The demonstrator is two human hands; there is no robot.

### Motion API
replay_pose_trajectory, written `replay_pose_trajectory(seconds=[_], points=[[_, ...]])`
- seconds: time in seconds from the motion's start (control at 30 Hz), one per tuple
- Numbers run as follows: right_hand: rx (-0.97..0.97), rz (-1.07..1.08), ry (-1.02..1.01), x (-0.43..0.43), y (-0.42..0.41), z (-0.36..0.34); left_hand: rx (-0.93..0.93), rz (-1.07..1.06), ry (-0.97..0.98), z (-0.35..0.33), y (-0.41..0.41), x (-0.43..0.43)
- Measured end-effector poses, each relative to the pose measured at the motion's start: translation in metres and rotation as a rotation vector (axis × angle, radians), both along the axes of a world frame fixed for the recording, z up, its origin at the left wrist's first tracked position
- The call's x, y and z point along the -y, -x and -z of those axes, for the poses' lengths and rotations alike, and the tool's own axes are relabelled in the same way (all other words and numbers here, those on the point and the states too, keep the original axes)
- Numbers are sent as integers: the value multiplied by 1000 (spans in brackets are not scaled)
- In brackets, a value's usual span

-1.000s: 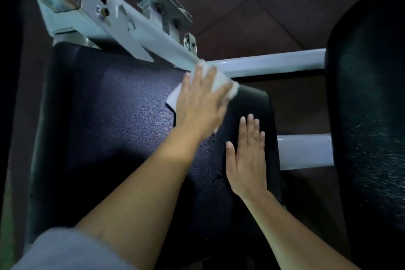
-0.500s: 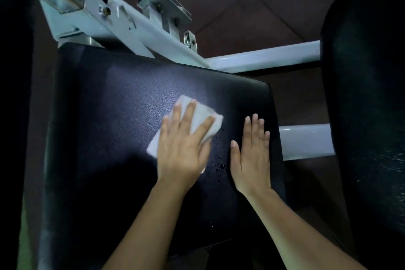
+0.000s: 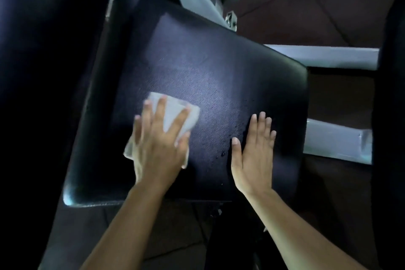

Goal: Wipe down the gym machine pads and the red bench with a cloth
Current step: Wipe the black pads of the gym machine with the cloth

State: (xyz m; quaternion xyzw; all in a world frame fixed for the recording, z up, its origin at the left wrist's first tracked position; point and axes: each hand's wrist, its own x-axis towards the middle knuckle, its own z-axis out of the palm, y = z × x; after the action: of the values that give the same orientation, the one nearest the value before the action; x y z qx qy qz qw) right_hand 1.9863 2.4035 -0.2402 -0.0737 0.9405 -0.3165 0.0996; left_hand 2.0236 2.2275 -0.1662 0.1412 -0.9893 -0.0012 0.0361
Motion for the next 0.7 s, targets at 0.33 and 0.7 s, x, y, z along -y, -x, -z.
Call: replay_pose_trajectory(seconds=[0.33,0.7], points=[[-98,-28,-47,1,-11,8,25,139,58,4,-63,0],[-119,-43,-22,-2,-13,8,-7,-23,68,-4,-95,16]])
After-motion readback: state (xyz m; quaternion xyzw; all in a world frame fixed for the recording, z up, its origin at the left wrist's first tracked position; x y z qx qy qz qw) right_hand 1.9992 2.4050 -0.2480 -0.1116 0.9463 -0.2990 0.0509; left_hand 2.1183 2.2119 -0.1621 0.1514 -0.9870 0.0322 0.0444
